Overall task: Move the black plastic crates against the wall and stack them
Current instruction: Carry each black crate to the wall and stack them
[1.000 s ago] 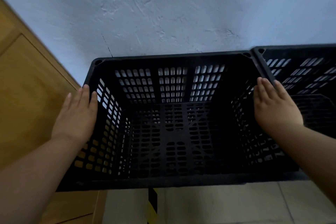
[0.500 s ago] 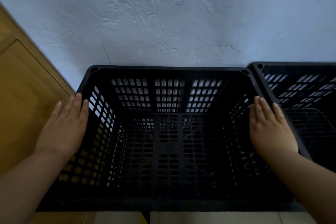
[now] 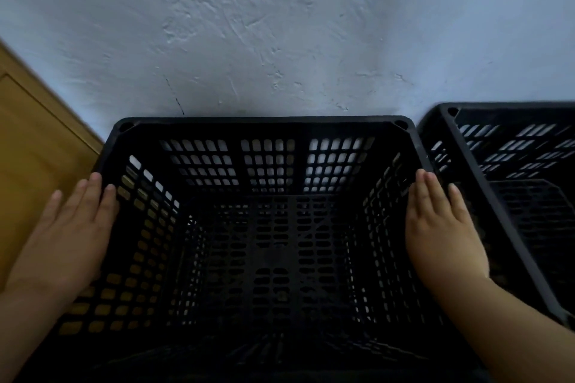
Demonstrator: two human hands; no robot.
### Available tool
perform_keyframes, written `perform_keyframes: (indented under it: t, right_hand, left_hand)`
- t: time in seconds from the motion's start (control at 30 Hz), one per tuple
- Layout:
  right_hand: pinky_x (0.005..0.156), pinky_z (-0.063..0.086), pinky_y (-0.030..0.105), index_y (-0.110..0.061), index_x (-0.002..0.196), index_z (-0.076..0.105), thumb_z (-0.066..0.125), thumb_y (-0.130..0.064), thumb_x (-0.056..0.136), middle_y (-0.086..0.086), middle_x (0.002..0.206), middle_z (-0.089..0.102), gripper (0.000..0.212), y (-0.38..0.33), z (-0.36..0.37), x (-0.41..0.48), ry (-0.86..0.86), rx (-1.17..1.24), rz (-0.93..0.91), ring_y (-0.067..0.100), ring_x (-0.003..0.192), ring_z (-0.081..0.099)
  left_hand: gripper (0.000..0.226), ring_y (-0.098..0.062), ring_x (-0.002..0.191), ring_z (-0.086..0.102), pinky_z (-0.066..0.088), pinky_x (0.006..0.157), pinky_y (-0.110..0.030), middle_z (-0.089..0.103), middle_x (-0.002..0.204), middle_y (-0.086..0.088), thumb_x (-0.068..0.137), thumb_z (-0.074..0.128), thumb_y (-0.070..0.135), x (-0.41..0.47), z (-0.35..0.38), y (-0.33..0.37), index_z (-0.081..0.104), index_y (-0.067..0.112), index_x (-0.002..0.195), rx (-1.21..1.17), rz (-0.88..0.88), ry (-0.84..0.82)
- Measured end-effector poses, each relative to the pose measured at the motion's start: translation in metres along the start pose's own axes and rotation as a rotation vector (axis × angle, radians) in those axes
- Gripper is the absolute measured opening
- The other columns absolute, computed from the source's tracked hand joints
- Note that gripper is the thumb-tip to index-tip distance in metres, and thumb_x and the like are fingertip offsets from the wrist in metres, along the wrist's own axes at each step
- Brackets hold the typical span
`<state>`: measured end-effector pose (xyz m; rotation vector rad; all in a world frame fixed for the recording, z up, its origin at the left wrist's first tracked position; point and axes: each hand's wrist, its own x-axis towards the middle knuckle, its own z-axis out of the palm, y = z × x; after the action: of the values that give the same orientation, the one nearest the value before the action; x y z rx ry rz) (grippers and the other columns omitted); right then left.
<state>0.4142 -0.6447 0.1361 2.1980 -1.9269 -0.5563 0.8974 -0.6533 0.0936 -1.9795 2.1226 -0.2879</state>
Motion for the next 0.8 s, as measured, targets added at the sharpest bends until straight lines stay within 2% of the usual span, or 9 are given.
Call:
perform_keyframes:
  t: [0.07, 0.13, 0.23, 0.33, 0.43, 0.57, 0.67, 0.73, 0.8]
  right_hand:
    - [0.094, -0.04, 0.043, 0.008, 0.136, -0.021, 0.013, -0.013, 0.092, 0.023, 0.143, -0.032, 0.059, -0.002, 0.008, 0.009, 0.059, -0.005, 0.024, 0.029, 0.124, -0.05]
    - [0.106, -0.032, 0.041, 0.009, 0.139, 0.0, 0.018, -0.007, 0.088, 0.023, 0.15, -0.01, 0.057, 0.002, 0.014, 0.017, 0.146, 0.008, 0.047, 0.024, 0.127, -0.048]
    - [0.117, -0.015, 0.041, 0.016, 0.133, 0.029, 0.023, 0.003, 0.085, 0.028, 0.147, 0.021, 0.05, 0.007, 0.024, 0.019, 0.27, 0.037, 0.054, 0.024, 0.143, -0.019]
    - [0.118, -0.008, 0.042, 0.019, 0.129, 0.035, 0.022, 0.0, 0.085, 0.031, 0.145, 0.031, 0.05, 0.007, 0.027, 0.016, 0.244, 0.088, 0.039, 0.027, 0.145, -0.005]
    - [0.115, -0.017, 0.044, 0.016, 0.135, 0.027, 0.019, 0.002, 0.086, 0.029, 0.15, 0.015, 0.051, 0.005, 0.02, 0.015, 0.116, 0.021, 0.069, 0.028, 0.142, -0.018]
    - [0.087, -0.044, 0.045, 0.008, 0.134, -0.025, -0.014, -0.012, 0.081, 0.021, 0.138, -0.04, 0.057, 0.0, 0.006, 0.011, -0.003, -0.056, 0.061, 0.03, 0.109, -0.06]
    - [0.082, -0.045, 0.041, 0.002, 0.134, -0.028, -0.028, -0.017, 0.067, 0.013, 0.135, -0.043, 0.07, 0.004, -0.002, 0.013, -0.024, 0.002, 0.072, 0.024, 0.121, -0.046]
    - [0.086, -0.043, 0.037, -0.002, 0.138, -0.026, -0.011, -0.025, 0.086, 0.009, 0.137, -0.041, 0.058, 0.013, -0.018, 0.009, 0.032, 0.126, 0.106, 0.018, 0.126, -0.04]
    - [0.095, -0.038, 0.034, -0.004, 0.142, -0.019, 0.006, -0.03, 0.092, 0.006, 0.143, -0.033, 0.062, 0.037, -0.03, 0.007, 0.161, 0.22, 0.138, 0.015, 0.132, -0.032]
  left_hand:
    - [0.141, -0.044, 0.132, 0.028, -0.016, 0.113, -0.032, 0.026, 0.148, -0.031, 0.034, 0.088, 0.001, 0.009, 0.002, -0.009, 0.005, 0.003, 0.148, 0.0, 0.05, -0.126]
    - [0.135, -0.044, 0.13, 0.032, -0.019, 0.112, -0.033, 0.03, 0.145, -0.033, 0.03, 0.088, -0.002, 0.012, -0.002, -0.005, 0.016, -0.004, 0.143, 0.054, 0.071, -0.128]
    - [0.123, -0.044, 0.129, 0.035, -0.018, 0.113, -0.034, 0.033, 0.143, -0.035, 0.03, 0.085, -0.008, 0.008, -0.013, 0.003, 0.027, -0.009, 0.139, 0.072, 0.093, -0.07]
    - [0.122, -0.045, 0.129, 0.034, -0.015, 0.114, -0.035, 0.032, 0.143, -0.036, 0.03, 0.084, -0.011, 0.006, -0.01, 0.002, 0.027, -0.01, 0.138, 0.078, 0.092, -0.045]
    - [0.116, -0.046, 0.129, 0.035, -0.015, 0.113, -0.035, 0.032, 0.143, -0.036, 0.035, 0.082, -0.012, 0.006, -0.013, 0.005, 0.028, -0.01, 0.138, 0.078, 0.063, -0.043]
    - [0.116, -0.045, 0.13, 0.034, -0.016, 0.113, -0.035, 0.03, 0.145, -0.033, 0.04, 0.084, -0.002, 0.006, -0.017, 0.005, 0.026, -0.008, 0.14, 0.113, 0.05, -0.112]
    - [0.13, -0.042, 0.14, 0.016, -0.014, 0.113, -0.044, 0.02, 0.152, -0.027, 0.041, 0.088, 0.02, 0.011, -0.012, 0.011, 0.012, 0.0, 0.145, 0.064, 0.052, -0.167]
    - [0.133, -0.033, 0.146, -0.004, -0.005, 0.114, -0.049, 0.021, 0.152, -0.026, 0.039, 0.089, 0.023, 0.017, -0.028, 0.035, 0.013, 0.002, 0.146, -0.02, 0.091, -0.163]
    - [0.119, -0.032, 0.146, 0.002, -0.01, 0.115, -0.043, 0.033, 0.146, -0.029, 0.041, 0.088, 0.023, 0.021, -0.073, 0.082, 0.031, -0.002, 0.141, -0.057, 0.112, -0.069]
